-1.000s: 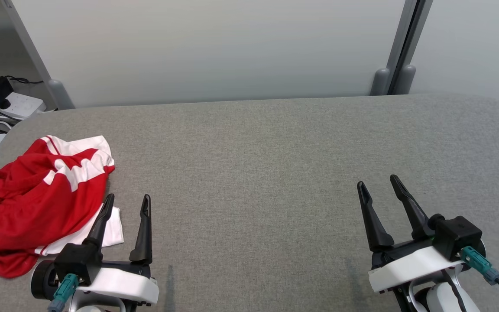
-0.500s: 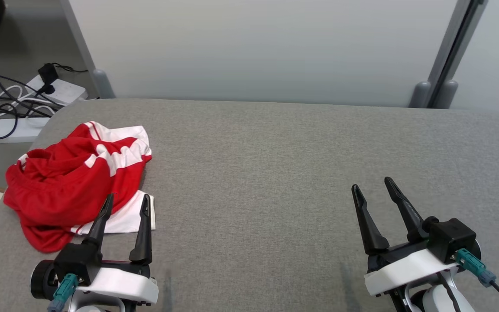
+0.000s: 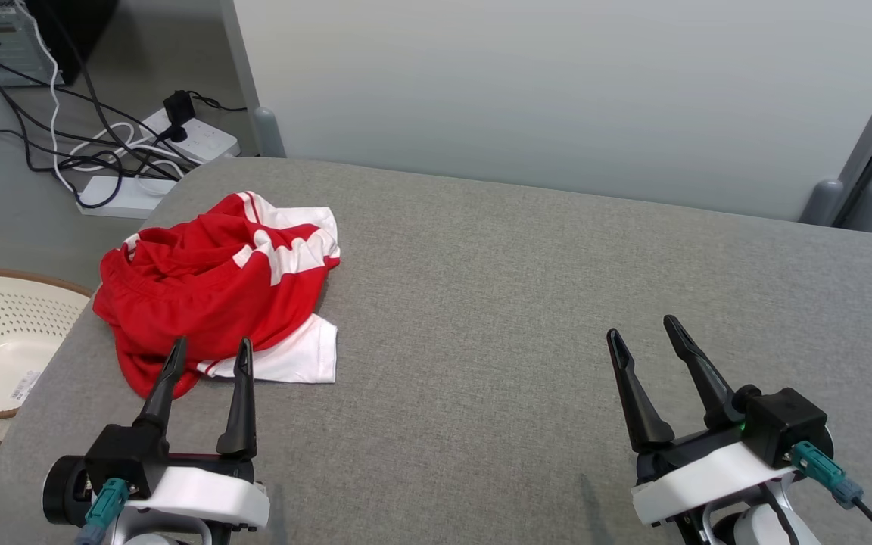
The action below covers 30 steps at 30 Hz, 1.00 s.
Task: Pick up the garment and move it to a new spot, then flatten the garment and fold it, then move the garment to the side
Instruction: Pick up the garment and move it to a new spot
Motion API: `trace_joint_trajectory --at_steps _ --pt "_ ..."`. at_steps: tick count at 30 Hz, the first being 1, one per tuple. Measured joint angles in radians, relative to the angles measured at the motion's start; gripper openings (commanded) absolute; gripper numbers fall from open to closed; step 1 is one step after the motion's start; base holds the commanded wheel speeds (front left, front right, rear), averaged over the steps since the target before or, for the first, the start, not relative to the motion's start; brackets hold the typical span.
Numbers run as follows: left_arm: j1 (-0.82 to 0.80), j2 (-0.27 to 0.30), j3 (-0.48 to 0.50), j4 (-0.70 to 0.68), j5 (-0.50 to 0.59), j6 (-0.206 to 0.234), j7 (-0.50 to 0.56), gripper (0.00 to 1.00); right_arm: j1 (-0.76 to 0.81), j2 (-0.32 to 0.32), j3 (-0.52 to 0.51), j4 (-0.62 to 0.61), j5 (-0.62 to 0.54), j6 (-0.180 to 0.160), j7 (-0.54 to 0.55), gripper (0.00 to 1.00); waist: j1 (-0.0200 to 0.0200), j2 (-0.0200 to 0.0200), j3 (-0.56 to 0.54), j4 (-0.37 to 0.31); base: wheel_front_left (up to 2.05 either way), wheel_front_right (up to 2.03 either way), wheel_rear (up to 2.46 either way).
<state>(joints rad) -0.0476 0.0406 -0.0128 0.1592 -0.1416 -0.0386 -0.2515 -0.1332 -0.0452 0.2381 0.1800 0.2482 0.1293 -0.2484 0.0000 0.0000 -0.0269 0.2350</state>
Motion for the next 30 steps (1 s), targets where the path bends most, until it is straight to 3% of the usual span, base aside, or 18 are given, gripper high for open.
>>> trace_joint_trajectory --at_steps 19,30 --pt "0.003 0.0 -0.002 -0.002 -0.001 0.014 0.0 1.0 0.001 0.0 0.016 -0.003 0.003 0.0 0.0 1.0 0.0 0.0 0.007 0.136 0.0 0.0 0.0" --pt "0.003 0.0 -0.001 -0.001 -0.009 0.031 0.0 1.0 0.001 0.0 0.026 0.0 -0.001 0.0 0.0 1.0 0.0 0.0 0.03 0.143 0.0 0.0 0.0"
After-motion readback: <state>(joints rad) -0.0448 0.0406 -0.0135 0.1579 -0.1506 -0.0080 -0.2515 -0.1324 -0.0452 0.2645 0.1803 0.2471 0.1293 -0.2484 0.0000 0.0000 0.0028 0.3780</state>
